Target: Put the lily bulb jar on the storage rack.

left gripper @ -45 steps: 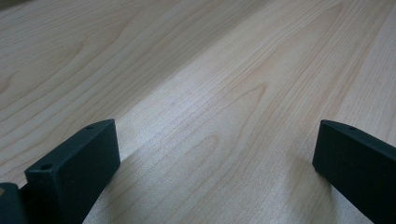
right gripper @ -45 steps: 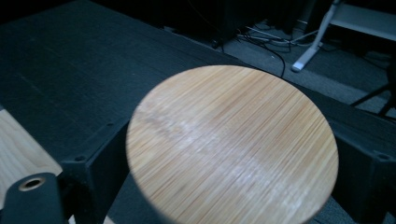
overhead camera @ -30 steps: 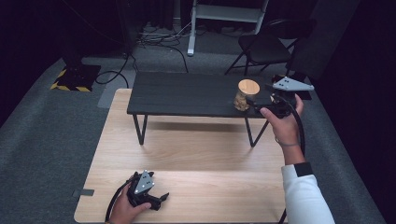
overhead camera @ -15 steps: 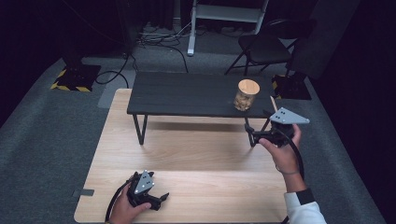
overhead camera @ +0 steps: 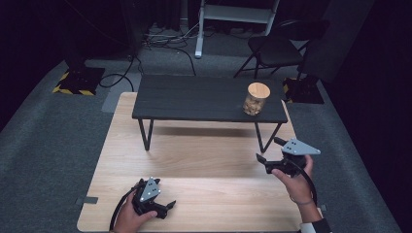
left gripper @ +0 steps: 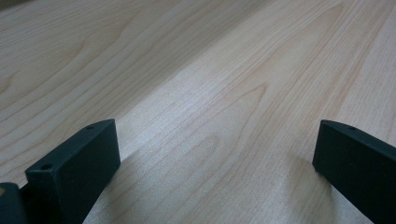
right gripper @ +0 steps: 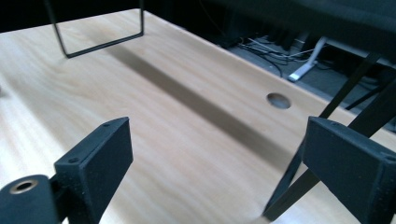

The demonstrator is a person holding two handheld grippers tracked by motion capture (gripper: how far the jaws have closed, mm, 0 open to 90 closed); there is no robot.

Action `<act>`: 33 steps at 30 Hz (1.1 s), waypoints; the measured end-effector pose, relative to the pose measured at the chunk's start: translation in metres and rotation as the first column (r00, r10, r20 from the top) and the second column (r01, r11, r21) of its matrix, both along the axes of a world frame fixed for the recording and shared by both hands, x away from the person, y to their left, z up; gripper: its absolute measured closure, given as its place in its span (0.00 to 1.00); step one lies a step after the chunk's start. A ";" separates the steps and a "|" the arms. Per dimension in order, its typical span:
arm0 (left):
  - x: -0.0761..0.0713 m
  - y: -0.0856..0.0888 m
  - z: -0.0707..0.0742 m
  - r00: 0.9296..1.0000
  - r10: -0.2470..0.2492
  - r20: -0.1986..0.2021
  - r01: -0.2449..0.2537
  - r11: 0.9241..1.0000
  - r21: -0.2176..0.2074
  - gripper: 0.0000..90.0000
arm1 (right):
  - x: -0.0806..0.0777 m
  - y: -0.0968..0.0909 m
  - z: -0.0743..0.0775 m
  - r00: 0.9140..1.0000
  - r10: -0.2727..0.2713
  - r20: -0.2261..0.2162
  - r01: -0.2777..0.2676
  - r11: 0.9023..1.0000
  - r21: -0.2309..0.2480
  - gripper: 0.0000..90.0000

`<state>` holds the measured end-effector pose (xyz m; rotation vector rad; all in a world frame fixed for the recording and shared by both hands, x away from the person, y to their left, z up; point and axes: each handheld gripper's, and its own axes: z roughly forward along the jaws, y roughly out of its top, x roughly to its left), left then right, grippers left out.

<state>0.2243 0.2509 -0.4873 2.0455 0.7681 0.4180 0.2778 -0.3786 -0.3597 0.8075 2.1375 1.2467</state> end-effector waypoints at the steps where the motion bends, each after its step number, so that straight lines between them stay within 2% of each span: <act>1: 0.000 0.000 0.000 1.000 0.000 -0.001 0.000 1.000 -0.001 0.01 | 0.000 -0.001 -0.003 1.000 0.008 -0.008 -0.008 1.000 -0.003 0.09; 5: 0.000 0.000 0.000 1.000 0.000 -0.001 0.000 1.000 -0.001 0.01 | -0.004 -0.005 -0.017 0.999 0.037 -0.022 -0.038 0.999 -0.015 0.09; 14: 0.000 0.000 0.000 1.000 0.000 0.000 0.000 1.000 0.000 0.01 | -0.018 -0.005 -0.050 0.998 0.042 -0.044 -0.044 0.999 -0.029 0.09; 18: 0.000 0.000 0.000 1.000 0.000 -0.001 0.000 1.000 -0.001 0.01 | -0.022 -0.007 -0.066 0.996 0.040 -0.076 -0.042 0.999 -0.027 0.09; 21: 0.000 0.000 0.000 1.000 0.000 0.000 0.000 1.000 0.000 0.01 | -0.025 -0.006 -0.075 0.994 0.038 -0.100 -0.043 0.998 -0.049 0.09; 25: 0.000 0.000 0.000 1.000 0.000 0.000 0.000 1.000 0.001 0.01 | -0.028 -0.008 -0.087 0.990 0.034 -0.136 -0.042 0.998 -0.055 0.09; 33: 0.000 0.000 0.000 1.000 0.000 0.000 0.000 1.000 0.000 0.01 | -0.031 -0.010 -0.101 0.982 0.025 -0.187 -0.038 0.997 -0.069 0.09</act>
